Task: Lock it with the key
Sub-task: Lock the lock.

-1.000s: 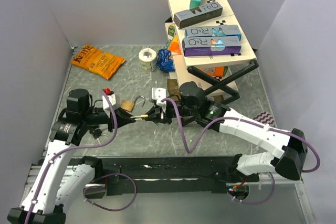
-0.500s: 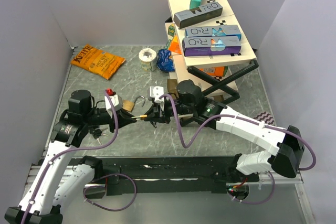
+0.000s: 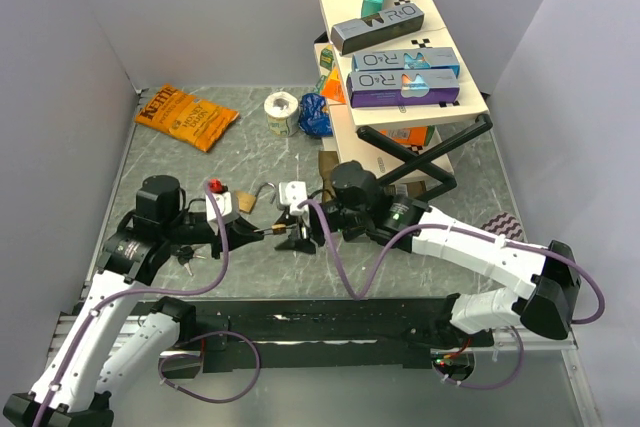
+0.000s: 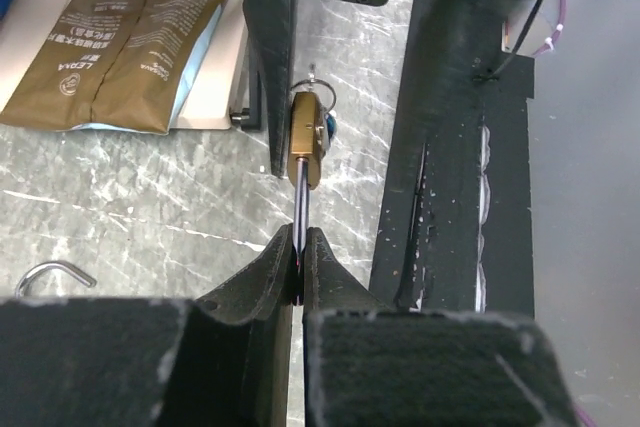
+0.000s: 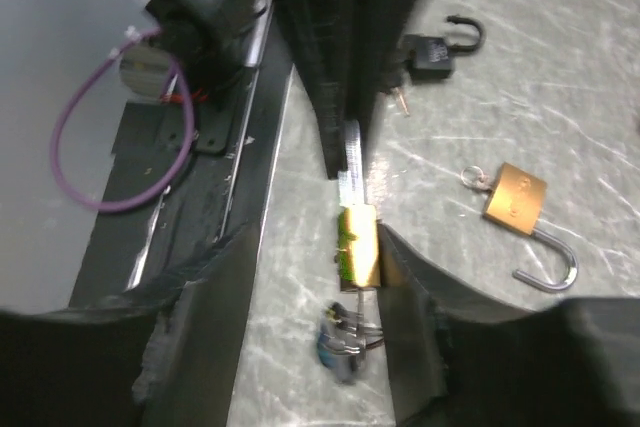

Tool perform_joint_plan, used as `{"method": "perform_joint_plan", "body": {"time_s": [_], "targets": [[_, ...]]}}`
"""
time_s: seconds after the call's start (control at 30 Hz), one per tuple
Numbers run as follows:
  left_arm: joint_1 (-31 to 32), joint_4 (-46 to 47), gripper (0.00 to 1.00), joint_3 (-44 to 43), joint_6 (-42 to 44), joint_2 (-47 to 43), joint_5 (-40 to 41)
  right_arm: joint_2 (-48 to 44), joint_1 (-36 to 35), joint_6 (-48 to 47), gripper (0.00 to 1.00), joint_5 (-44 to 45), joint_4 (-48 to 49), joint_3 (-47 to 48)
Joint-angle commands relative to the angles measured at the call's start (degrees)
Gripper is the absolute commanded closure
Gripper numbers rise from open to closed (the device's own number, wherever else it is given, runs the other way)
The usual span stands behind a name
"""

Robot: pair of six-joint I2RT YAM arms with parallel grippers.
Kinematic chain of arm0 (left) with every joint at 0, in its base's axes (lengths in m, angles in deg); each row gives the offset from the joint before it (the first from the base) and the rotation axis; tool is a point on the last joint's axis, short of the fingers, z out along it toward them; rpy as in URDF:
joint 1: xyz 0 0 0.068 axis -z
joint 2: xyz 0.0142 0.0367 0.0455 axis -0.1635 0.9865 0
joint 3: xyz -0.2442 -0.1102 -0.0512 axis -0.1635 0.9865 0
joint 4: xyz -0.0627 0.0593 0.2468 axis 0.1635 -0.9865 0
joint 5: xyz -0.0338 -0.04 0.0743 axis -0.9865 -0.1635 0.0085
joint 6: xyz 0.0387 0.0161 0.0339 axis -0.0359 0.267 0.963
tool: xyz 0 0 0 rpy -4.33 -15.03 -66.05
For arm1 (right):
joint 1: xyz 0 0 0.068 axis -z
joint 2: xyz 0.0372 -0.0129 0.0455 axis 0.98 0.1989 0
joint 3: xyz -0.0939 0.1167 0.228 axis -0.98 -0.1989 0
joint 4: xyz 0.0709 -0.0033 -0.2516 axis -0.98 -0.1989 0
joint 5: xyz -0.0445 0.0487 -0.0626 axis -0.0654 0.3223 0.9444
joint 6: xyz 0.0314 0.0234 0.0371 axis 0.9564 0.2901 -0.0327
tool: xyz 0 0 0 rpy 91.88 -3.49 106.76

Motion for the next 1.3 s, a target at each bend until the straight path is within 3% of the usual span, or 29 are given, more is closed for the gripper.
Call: {"method": "perform_joint_plan", "body": {"time_s": [0.0, 0.2, 0.5, 0.83, 1.27], "targets": [[0.2, 3.9, 0.99, -1.8, 2.0, 0.1, -1.8, -3.8, -1.6, -3.5, 0.37, -0.4, -4.7, 1.5], [0.1, 1.9, 0.99, -2.7, 4.8, 0.7, -1.9, -6.1, -0.9, -4.7, 0.31, 1.4, -9.5, 0.5], [0.1, -4.7, 0.99, -4.8, 13.9, 2.3, -3.1, -5.6, -0.4, -4.3, 0.38, 1.8, -9.1, 0.9], [0.1, -5.0, 0.99, -6.2, 13.9, 3.8, -4.0, -1.3, -0.5, -3.5, 0.38, 2.2, -7.5, 3.5], [0.1, -5.8, 0.99, -4.9, 13.7, 1.8, -2.8, -1.9, -0.4, -5.2, 0.49, 4.0, -10.0, 3.4]]}}
